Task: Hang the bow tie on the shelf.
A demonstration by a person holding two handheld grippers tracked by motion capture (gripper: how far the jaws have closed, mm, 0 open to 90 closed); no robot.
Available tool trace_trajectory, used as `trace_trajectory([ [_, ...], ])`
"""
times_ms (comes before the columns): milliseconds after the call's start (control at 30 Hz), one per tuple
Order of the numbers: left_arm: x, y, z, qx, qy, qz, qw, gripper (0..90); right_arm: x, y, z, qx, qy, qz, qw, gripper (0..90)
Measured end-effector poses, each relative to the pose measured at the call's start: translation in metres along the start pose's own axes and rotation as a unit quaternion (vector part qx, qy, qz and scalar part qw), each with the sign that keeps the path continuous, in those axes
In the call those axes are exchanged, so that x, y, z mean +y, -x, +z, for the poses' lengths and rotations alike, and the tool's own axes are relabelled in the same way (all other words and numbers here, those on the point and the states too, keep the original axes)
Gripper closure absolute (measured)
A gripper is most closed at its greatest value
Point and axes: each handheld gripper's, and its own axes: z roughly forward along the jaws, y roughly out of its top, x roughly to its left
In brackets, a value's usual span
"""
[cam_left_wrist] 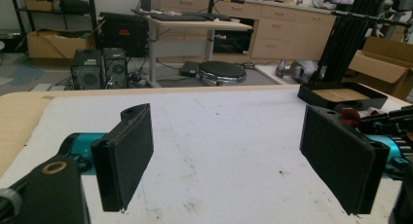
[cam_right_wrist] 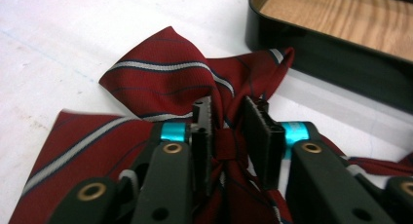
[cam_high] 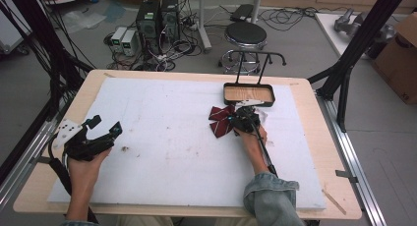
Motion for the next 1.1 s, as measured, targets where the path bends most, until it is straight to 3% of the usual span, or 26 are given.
trace_trajectory([
  [133,0.002,0.000,-0.002,0.000,0.004,0.000,1.0000,20.1,0.002,0.003,-0.003,-0.014,0.001,0.007,0.9999,77.2],
  [200,0.002,-0.002,-0.003,0.002,0.006,-0.003,1.0000,20.1,0.006,0.007,-0.014,-0.018,0.038,0.025,0.9988,77.3],
  [233,0.002,-0.002,-0.003,0.002,0.006,-0.003,1.0000,20.1,0.006,0.007,-0.014,-0.018,0.038,0.025,0.9988,77.3],
  [300,0.002,-0.002,-0.002,0.003,0.006,-0.005,1.0000,20.1,0.013,0.011,-0.025,-0.011,0.072,0.052,0.9960,77.2],
  [333,0.001,-0.002,-0.002,0.002,0.005,-0.005,1.0000,20.1,0.013,0.011,-0.025,-0.011,0.072,0.052,0.9960,77.2],
  [367,0.001,-0.001,-0.002,0.001,0.004,-0.004,1.0000,20.0,0.019,0.012,-0.033,-0.015,0.091,0.065,0.9936,77.2],
  [400,0.001,0.000,-0.001,0.000,0.004,-0.003,1.0000,20.0,0.019,0.012,-0.033,-0.015,0.091,0.065,0.9936,77.2],
  [433,0.001,0.000,-0.001,-0.001,0.004,-0.003,1.0000,20.1,0.026,0.012,-0.040,-0.014,0.112,0.075,0.9908,77.2],
  [467,0.002,0.001,-0.001,-0.002,0.003,-0.002,1.0000,20.1,0.026,0.012,-0.040,-0.014,0.112,0.075,0.9908,77.2],
  [567,0.002,0.002,0.000,-0.003,0.003,0.000,1.0000,20.3,0.044,0.009,-0.052,-0.013,0.146,0.081,0.9859,77.2],
  [733,0.002,0.001,-0.001,-0.002,0.004,-0.002,1.0000,20.3,0.061,0.008,-0.060,-0.015,0.169,0.085,0.9818,77.2],
  [800,0.002,0.000,-0.002,-0.001,0.004,-0.002,1.0000,20.3,0.069,0.009,-0.065,-0.016,0.199,0.095,0.9752,77.2],
  [867,0.002,-0.001,-0.002,-0.001,0.005,-0.002,1.0000,20.3,0.073,0.010,-0.066,-0.013,0.195,0.103,0.9753,77.1],
  [900,0.002,-0.001,-0.002,-0.001,0.005,-0.002,1.0000,20.3,0.078,0.010,-0.069,-0.015,0.206,0.106,0.9726,77.1],
  [933,0.002,-0.001,-0.002,-0.001,0.005,-0.002,1.0000,20.3,0.078,0.010,-0.069,-0.015,0.206,0.106,0.9726,77.1],
  [967,0.002,-0.001,-0.002,-0.001,0.005,-0.003,1.0000,20.3,0.084,0.011,-0.071,-0.013,0.217,0.116,0.9691,77.1],
  [1100,0.001,-0.001,-0.001,-0.002,0.003,-0.002,1.0000,20.3,0.095,0.012,-0.073,-0.007,0.224,0.121,0.9671,77.1],
])
